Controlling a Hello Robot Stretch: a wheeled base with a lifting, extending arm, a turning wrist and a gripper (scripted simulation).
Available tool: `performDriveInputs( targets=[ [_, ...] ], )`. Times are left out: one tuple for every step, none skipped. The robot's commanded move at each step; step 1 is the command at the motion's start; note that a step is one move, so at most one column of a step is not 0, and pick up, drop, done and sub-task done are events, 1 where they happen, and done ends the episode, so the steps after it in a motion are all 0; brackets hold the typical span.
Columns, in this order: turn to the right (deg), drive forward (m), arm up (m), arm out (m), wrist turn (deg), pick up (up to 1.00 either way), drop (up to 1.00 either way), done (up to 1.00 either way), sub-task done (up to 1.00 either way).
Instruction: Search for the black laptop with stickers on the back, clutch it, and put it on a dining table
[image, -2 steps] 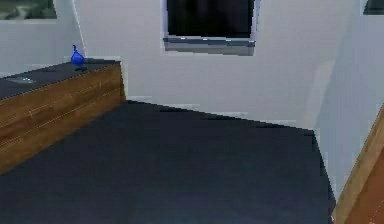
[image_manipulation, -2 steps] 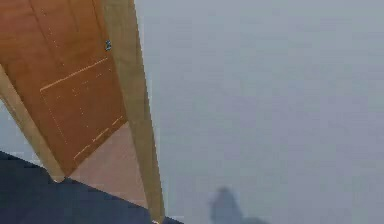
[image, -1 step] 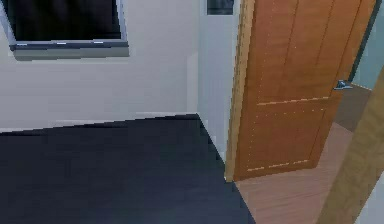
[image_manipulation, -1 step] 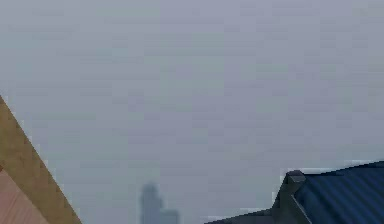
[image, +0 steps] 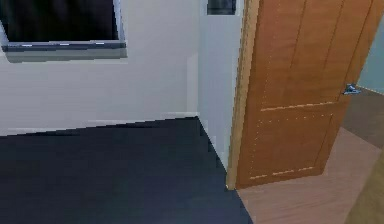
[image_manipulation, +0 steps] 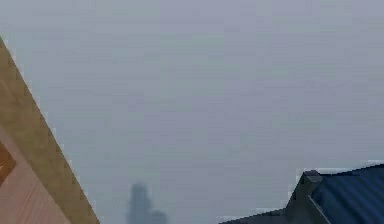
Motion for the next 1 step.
performDriveInputs(
  targets=[
    [-45.0, 0.00, 0.00, 0.00, 0.0, 0.00, 0.00, 0.00, 0.00]
  ],
)
